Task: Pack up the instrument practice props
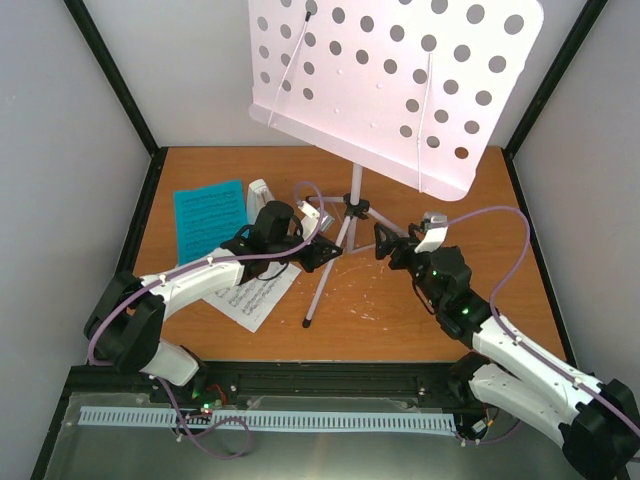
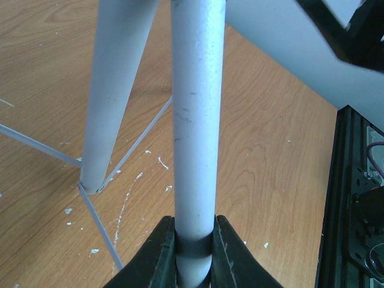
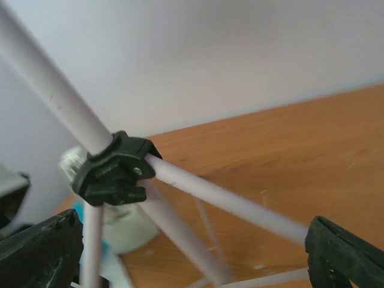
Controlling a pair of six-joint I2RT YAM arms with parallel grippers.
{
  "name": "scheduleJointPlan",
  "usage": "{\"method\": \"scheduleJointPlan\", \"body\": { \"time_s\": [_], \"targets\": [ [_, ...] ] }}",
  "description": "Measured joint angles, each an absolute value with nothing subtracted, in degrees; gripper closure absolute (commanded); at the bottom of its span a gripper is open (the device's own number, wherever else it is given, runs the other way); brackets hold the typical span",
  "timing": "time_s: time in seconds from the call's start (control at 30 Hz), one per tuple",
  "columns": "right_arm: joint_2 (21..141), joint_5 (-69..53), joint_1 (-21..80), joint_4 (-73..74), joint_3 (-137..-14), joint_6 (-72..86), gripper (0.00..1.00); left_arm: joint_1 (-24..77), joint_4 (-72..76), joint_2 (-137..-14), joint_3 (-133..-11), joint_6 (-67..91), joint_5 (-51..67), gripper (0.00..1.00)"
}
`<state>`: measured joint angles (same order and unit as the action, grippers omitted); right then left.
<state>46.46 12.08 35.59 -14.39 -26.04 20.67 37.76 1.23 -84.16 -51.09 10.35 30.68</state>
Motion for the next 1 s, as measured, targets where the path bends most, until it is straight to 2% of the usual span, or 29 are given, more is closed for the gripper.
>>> {"method": "scheduleJointPlan", "body": {
  "time_s": [0.2,0.33,0.4,0.57,0.8,0.9,0.93,1.0],
  "targets": [
    [51.7,9.1,34.2,-17.2,-27.3,52.9,0.03,37.8,1.3,-84.2,-51.1,10.4,30.8,1.0],
    [56.1,6.0,34.1,-22.7,-27.6,68.5,0.04,37.8,1.5,-84.2,-51.0,10.5,31.3,1.0],
    [58.2,4.9,34.0,-24.1,-28.4,73.7,0.1,37.8,1.5,-84.2,-51.0,10.4,31.5,1.0],
    [62.1,0.6,32.4,-26.4,-31.4,80.4,0.26,37.8,1.5,-84.2,-51.0,10.0,31.7,1.0],
    [63.2,-3.2,31.8,-28.5,-32.2,84.2,0.28,37.7,1.2,-84.2,-51.1,9.8,31.7,1.0],
    [64.3,-4.8,31.7,-29.2,-32.2,85.2,0.33,37.7,1.0,-84.1,-51.2,9.6,31.5,1.0],
    [64.8,-5.2,31.7,-29.4,-32.2,85.4,0.35,37.7,1.0,-84.1,-51.2,9.5,31.5,1.0],
    [65.6,-6.1,31.7,-29.8,-32.2,85.8,0.46,37.7,1.0,-84.1,-51.2,9.5,31.5,1.0]
  ]
}}
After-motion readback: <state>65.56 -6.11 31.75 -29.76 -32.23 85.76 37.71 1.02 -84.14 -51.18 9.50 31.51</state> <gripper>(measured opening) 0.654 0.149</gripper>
